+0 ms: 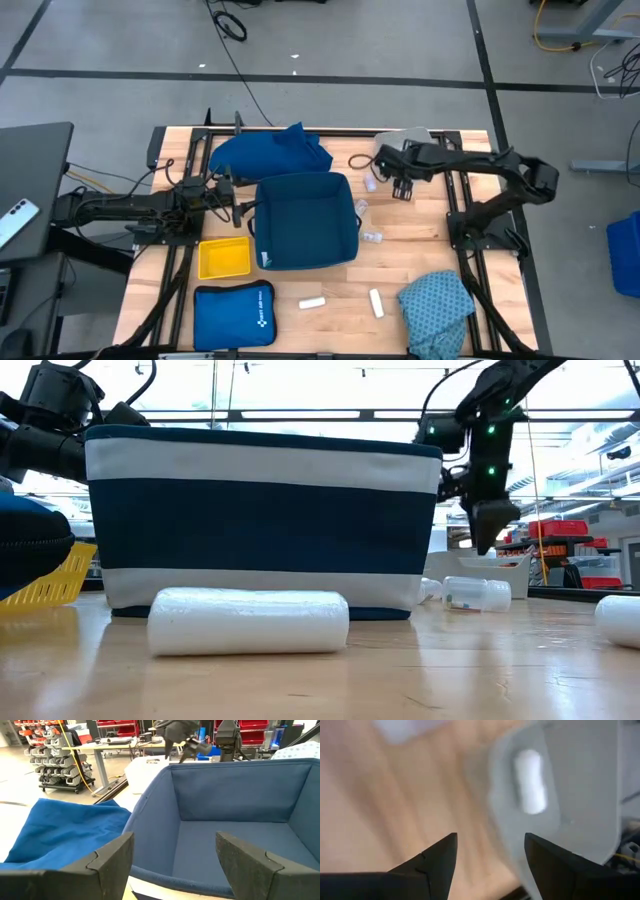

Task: Pick & place medical supplies in basket/bin
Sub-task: Put the right white roll gauze into the gray bin

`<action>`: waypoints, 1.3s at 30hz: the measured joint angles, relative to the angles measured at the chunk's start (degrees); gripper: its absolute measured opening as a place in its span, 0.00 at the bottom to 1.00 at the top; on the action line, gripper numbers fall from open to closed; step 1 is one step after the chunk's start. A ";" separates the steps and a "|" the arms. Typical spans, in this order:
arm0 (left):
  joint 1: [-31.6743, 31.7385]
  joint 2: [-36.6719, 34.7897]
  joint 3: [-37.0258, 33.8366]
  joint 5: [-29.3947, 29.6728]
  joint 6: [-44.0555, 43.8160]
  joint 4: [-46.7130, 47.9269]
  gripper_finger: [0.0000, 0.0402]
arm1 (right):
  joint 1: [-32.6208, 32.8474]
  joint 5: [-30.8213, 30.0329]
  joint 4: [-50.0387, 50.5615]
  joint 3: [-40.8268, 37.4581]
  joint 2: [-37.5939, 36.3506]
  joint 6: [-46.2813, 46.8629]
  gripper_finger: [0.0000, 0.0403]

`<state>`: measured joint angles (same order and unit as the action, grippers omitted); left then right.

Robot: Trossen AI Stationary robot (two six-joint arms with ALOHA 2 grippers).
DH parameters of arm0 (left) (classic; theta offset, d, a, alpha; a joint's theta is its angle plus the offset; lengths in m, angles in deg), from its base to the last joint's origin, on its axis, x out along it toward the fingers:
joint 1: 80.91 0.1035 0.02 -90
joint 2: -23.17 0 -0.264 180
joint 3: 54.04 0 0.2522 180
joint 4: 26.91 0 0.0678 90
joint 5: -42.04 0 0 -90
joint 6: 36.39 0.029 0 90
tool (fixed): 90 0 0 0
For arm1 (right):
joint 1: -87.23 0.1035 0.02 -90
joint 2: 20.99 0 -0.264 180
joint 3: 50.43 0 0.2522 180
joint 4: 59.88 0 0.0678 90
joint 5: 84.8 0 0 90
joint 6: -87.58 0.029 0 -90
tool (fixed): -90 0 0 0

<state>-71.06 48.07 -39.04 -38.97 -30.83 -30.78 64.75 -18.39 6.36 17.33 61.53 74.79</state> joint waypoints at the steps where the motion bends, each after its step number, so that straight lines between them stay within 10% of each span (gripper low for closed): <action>1: 0.00 0.00 0.00 0.00 0.00 0.00 0.70 | 1.64 0.87 0.99 0.00 -0.65 1.29 0.59; 12: 0.00 0.00 0.00 -0.52 -0.02 0.02 0.70 | 19.80 19.40 1.74 0.04 -3.10 20.04 0.59; 39: -0.02 0.00 0.00 -1.55 -0.44 0.00 0.70 | 40.64 28.66 -13.70 0.04 -3.01 48.84 0.59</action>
<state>-71.08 48.07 -39.04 -40.52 -31.27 -30.78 105.40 10.27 -7.34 17.37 58.51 123.64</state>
